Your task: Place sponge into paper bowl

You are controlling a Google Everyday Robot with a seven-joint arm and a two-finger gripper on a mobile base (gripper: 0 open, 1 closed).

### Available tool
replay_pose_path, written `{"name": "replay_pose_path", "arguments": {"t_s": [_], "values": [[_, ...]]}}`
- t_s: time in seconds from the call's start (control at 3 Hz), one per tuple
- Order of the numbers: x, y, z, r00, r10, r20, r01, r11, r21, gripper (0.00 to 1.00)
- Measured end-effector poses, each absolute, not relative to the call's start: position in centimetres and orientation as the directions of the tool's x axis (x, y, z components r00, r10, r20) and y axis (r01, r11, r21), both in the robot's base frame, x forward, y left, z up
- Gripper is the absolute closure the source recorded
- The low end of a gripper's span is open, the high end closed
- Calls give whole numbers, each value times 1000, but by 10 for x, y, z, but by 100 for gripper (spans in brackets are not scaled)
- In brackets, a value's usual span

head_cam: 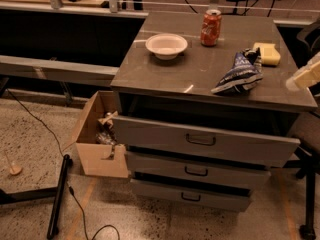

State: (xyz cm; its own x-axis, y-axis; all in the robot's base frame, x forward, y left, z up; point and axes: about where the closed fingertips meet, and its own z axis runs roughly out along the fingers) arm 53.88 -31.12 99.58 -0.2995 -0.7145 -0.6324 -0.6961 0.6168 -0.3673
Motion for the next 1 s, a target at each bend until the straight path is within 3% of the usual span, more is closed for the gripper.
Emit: {"name": "replay_pose_path", "arguments": {"t_s": [0.67, 1.0], "values": [[596, -375, 958, -291, -424, -858, -478, 841, -254, 0], [619, -391, 954, -311, -352, -883, -341, 909, -242, 0]]}}
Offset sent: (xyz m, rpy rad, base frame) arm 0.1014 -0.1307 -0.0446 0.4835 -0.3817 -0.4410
